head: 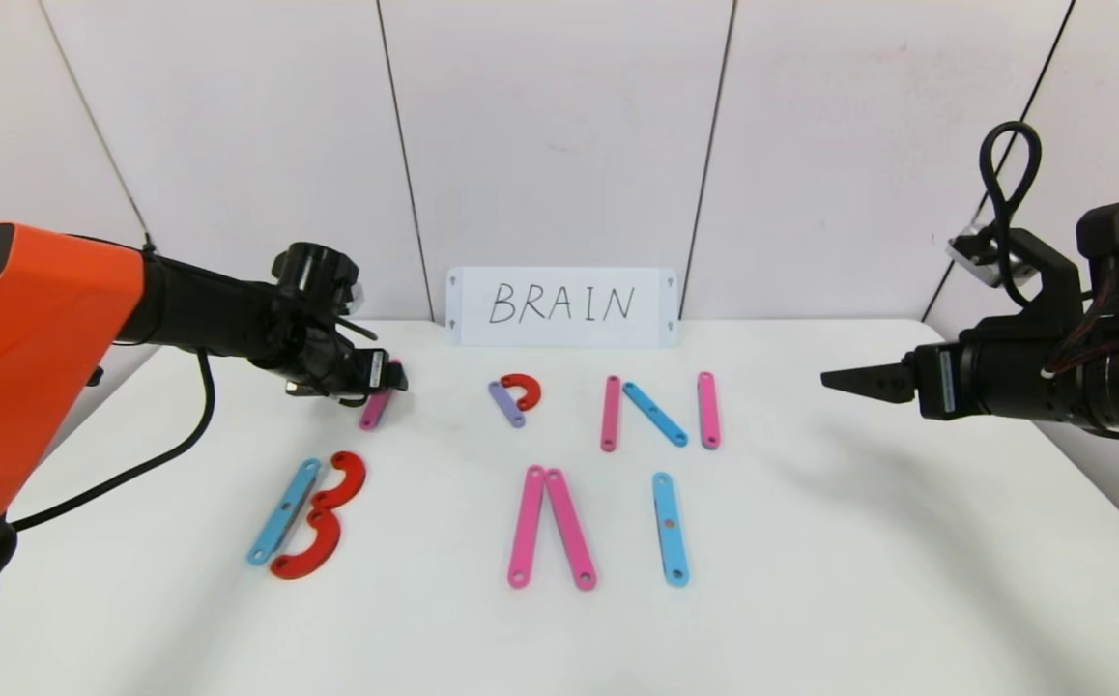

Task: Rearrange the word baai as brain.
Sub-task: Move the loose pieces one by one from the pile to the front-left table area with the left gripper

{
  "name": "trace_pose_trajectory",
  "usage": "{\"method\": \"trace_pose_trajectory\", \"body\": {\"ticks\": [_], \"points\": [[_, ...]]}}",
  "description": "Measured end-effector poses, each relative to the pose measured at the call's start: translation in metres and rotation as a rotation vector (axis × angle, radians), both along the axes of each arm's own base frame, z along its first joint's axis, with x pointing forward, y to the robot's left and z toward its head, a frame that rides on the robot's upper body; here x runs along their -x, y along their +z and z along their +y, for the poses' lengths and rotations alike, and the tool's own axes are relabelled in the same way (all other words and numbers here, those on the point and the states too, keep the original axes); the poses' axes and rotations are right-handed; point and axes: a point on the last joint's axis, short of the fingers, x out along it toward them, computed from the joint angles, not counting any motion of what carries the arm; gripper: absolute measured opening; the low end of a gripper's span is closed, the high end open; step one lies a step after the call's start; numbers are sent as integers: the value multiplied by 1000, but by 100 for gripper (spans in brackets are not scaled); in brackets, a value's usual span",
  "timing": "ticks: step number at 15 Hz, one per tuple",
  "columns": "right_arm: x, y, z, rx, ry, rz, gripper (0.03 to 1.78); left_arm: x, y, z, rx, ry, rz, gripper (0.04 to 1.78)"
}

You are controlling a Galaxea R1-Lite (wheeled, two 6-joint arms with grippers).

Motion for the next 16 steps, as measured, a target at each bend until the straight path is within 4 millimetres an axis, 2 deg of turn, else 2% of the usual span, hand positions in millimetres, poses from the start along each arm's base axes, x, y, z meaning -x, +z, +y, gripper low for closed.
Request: {"method": "trace_pose_trajectory", "body": {"ticks": [2, 5, 9, 11, 12, 16], "points": [[0, 0, 0, 0, 0, 1, 174, -4, -3, 0, -3, 2, 14, 167], [0, 0, 0, 1, 1, 1, 174, -7, -6, -1, -5, 1, 34, 138], [0, 0, 1, 1, 3, 1, 174, -10, -11, -3, -6, -3, 41, 66], [0, 0, 0, 1, 2, 1, 174, -10, -12, -4, -7, -4, 44, 38], [0, 0, 0, 1, 2, 1, 174, -10, -12, -4, -6, -3, 43, 31], [0, -1, 0, 1, 1, 3, 174, -5, -8, -7, -4, -12, 58, 30]]}}
